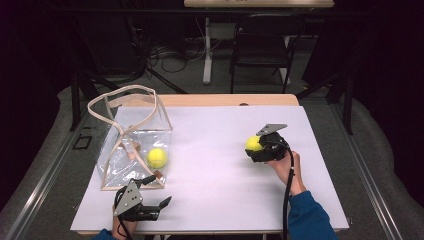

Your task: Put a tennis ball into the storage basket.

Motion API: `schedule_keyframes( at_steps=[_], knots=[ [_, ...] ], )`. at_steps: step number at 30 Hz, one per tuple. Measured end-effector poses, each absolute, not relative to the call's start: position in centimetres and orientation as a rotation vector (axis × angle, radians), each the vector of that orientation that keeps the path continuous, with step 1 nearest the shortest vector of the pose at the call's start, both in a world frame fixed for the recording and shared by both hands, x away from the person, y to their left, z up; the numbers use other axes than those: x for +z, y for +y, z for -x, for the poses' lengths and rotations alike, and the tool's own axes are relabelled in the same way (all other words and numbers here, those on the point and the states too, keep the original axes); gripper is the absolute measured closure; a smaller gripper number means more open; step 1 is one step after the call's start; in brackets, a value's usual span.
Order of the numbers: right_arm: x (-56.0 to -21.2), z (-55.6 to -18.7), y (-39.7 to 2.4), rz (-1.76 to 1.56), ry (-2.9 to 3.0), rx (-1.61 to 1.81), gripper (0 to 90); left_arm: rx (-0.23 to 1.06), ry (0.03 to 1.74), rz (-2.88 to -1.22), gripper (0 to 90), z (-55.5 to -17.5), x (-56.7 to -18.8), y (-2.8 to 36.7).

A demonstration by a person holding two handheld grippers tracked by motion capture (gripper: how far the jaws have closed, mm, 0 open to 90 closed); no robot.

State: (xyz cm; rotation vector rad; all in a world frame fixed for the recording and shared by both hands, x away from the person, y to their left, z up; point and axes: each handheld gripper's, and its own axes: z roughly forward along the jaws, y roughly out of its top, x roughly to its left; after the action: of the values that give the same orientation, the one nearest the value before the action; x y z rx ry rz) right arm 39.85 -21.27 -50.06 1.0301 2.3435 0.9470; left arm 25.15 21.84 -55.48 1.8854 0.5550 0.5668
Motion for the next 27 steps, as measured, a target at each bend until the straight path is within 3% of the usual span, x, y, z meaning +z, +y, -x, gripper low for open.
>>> schedule_keyframes(
  at_steps=[27],
  knots=[
    [-48.0,-39.2,-20.9,-1.0,2.332,0.973,26.3,0.56,0.56,-1.884,16.0,-25.2,-55.5,21.9]
  ],
)
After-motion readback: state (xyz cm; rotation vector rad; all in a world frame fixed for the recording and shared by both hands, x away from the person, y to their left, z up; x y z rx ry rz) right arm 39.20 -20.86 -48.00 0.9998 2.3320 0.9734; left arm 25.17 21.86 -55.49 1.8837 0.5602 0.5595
